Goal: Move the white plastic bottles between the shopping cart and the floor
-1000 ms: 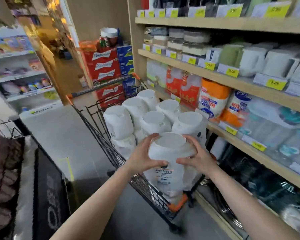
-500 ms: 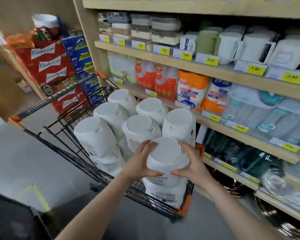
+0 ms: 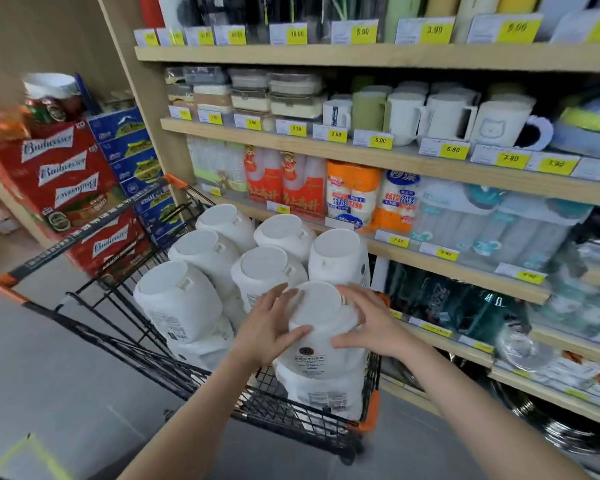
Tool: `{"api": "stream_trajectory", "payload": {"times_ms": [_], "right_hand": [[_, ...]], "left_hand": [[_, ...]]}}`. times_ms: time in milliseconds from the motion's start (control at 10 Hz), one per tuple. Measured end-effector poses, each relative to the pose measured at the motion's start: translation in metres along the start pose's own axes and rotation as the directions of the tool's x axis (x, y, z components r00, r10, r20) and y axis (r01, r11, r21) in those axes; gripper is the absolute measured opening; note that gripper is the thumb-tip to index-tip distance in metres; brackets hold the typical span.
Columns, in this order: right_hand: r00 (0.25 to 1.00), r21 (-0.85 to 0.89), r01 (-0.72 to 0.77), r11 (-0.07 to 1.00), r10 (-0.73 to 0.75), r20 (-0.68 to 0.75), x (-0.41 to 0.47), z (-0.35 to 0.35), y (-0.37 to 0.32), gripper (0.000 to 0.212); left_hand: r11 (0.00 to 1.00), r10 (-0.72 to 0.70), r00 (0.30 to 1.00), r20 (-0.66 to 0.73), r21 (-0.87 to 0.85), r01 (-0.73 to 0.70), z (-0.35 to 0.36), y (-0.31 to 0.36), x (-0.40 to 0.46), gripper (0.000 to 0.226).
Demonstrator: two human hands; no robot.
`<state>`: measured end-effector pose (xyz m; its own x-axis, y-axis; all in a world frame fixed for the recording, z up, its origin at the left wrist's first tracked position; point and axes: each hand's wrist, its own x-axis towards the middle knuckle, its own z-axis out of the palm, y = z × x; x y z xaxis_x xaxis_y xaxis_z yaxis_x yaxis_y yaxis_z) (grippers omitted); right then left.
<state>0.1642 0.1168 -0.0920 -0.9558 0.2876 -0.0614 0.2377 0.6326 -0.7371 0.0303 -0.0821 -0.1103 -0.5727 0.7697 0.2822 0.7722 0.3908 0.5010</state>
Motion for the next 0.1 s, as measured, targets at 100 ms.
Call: {"api": "stream_trajectory", "payload": {"times_ms": [100], "right_hand": [[0.999,0.024,-0.001,1.000,0.002,-0.048,-0.0154,-0.0215,-0.0071,0.094]], "left_hand": [[0.993,0.102,0.995,-0.004,-0.051,-0.102,-0.0041,0.0189,0.0171,0.074]]}}
